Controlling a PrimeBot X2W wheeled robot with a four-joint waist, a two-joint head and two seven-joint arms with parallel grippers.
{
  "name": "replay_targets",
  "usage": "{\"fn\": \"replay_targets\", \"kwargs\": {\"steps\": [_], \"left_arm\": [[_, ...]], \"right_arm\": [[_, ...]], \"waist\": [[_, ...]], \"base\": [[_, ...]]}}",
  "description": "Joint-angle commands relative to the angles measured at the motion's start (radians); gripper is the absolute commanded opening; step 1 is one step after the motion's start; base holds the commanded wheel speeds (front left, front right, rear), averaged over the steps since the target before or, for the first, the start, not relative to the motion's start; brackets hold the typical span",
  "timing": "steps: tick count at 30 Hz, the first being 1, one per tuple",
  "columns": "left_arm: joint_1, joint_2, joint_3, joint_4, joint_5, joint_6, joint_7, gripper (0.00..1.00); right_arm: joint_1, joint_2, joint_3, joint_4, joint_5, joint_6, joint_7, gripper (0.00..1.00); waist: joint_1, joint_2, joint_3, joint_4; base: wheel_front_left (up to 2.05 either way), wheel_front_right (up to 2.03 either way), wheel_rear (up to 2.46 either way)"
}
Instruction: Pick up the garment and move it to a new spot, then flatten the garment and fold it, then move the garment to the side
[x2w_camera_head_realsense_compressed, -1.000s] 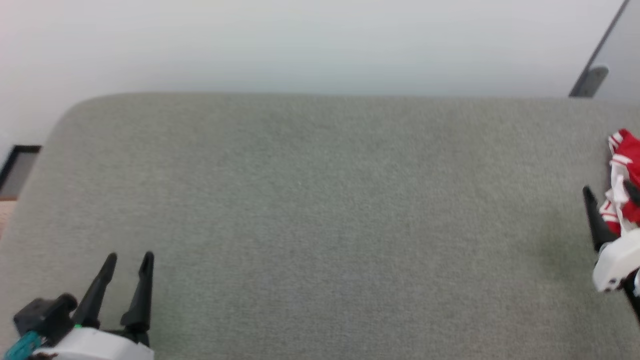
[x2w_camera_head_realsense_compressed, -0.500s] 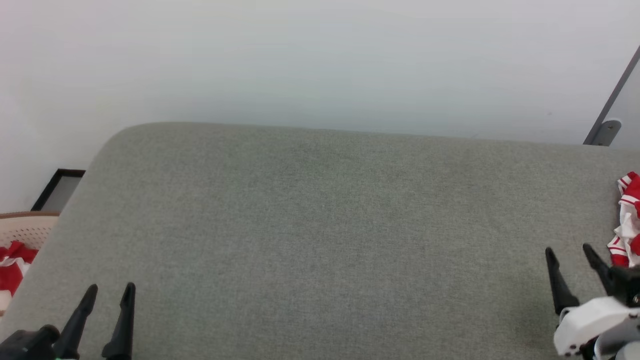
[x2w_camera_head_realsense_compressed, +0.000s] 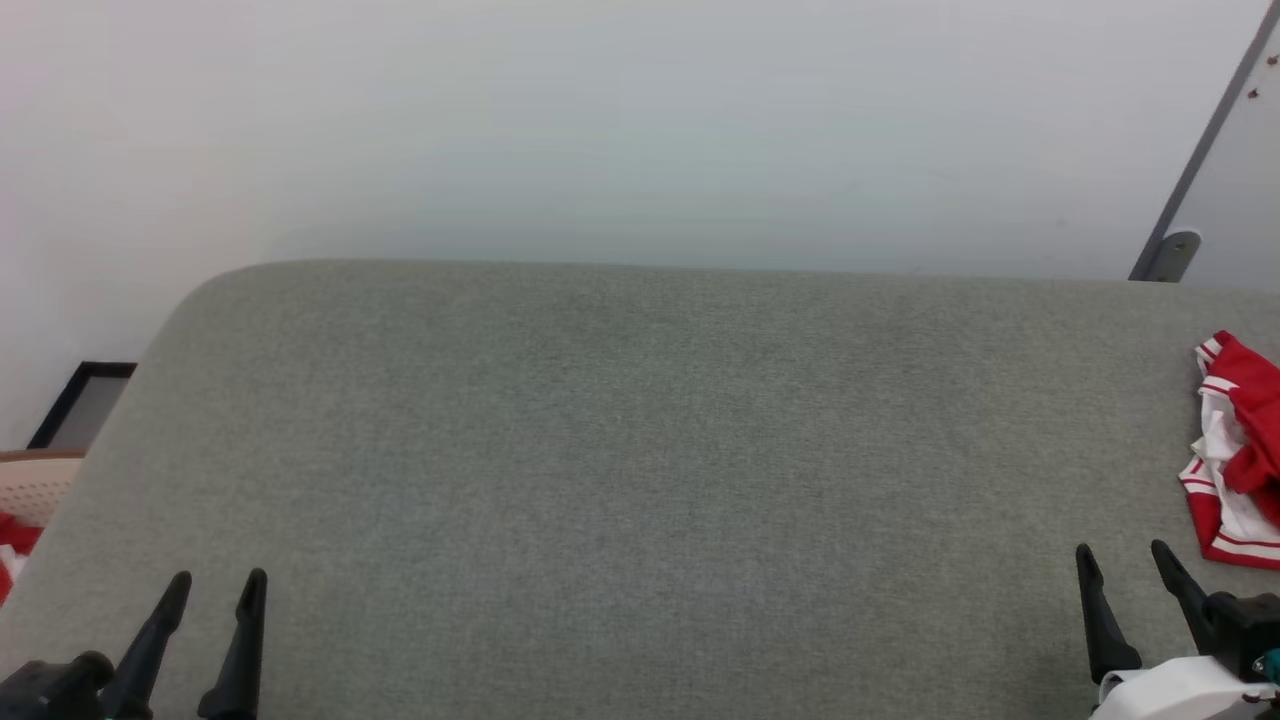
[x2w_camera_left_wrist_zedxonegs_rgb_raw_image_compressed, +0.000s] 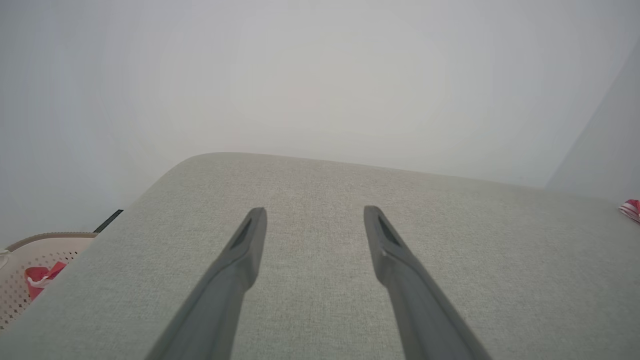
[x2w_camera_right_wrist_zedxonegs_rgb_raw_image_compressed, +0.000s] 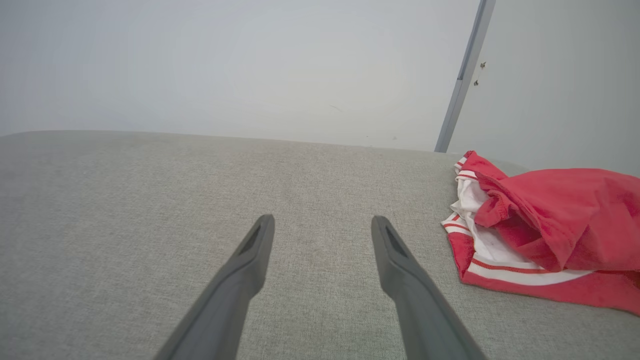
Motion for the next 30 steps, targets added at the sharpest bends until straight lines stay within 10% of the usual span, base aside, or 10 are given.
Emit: {"fn": "replay_targets", "kwargs": {"steps": [1, 25, 26, 30], "left_arm": [[0.006, 0.002, -0.002, 0.000, -0.008, -0.002, 0.001, 1.00], [0.005, 0.000, -0.006, 0.028, -0.040, -0.002, 0.001, 1.00], [0.000, -0.004, -0.010, 0.033, -0.036, 0.000, 0.000, 0.00], [0.015, -0.043, -0.023, 0.061, -0.041, 0.001, 0.002, 0.00]], "right_arm": [[0.010, 0.007, 0.004, -0.012, -0.005, -0.002, -0.004, 1.00], [0.046, 0.030, 0.027, -0.090, -0.024, -0.002, -0.005, 1.00], [0.032, 0.028, 0.026, -0.085, -0.016, 0.000, 0.000, 0.00], [0.050, 0.039, 0.024, -0.053, -0.006, 0.000, 0.010, 0.00]], "waist": [[0.0000, 0.0000, 0.001, -0.008], [0.0000, 0.0000, 0.002, -0.025], [0.0000, 0.0000, 0.002, -0.026], [0.0000, 0.0000, 0.003, -0.026]], "base": [[0.00, 0.00, 0.00], [0.00, 0.00, 0.00], [0.00, 0.00, 0.00], [0.00, 0.00, 0.00]]}}
